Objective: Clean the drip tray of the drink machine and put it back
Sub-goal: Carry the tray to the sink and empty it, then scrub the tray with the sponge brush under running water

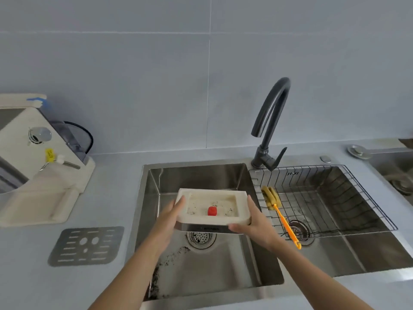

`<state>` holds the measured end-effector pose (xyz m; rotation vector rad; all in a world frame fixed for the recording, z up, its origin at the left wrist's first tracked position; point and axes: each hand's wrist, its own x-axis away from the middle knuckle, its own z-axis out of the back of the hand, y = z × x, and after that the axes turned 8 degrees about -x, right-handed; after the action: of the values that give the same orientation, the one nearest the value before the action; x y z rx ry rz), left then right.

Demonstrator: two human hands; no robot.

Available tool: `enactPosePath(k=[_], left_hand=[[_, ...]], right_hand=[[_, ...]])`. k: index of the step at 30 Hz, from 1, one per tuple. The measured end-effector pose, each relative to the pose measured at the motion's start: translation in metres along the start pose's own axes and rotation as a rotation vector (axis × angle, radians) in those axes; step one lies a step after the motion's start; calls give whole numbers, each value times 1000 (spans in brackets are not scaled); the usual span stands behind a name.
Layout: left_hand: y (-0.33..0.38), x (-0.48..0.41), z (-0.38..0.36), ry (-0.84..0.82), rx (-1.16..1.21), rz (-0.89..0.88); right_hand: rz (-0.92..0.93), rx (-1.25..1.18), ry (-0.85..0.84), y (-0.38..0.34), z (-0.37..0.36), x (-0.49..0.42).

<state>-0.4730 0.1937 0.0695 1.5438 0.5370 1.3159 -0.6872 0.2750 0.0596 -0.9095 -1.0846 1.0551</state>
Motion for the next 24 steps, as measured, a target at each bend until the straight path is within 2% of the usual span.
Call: enactPosePath(k=[6,11,18,22,24], left_hand=[[-7,12,-28,125,175,132],[-7,20,-29,165,286,204],[-9,13,-24,180,314,205],[-4,3,-20,187,321,182],[-1,-4,-18,192,327,174]], right_hand=[[151,54,-55,4,23,11],[235,79,-119,4,29,15],[247,96,-132,3,24,7],[188,-42,-194,-9,30,5],[75,-144,-82,-15,40,0]])
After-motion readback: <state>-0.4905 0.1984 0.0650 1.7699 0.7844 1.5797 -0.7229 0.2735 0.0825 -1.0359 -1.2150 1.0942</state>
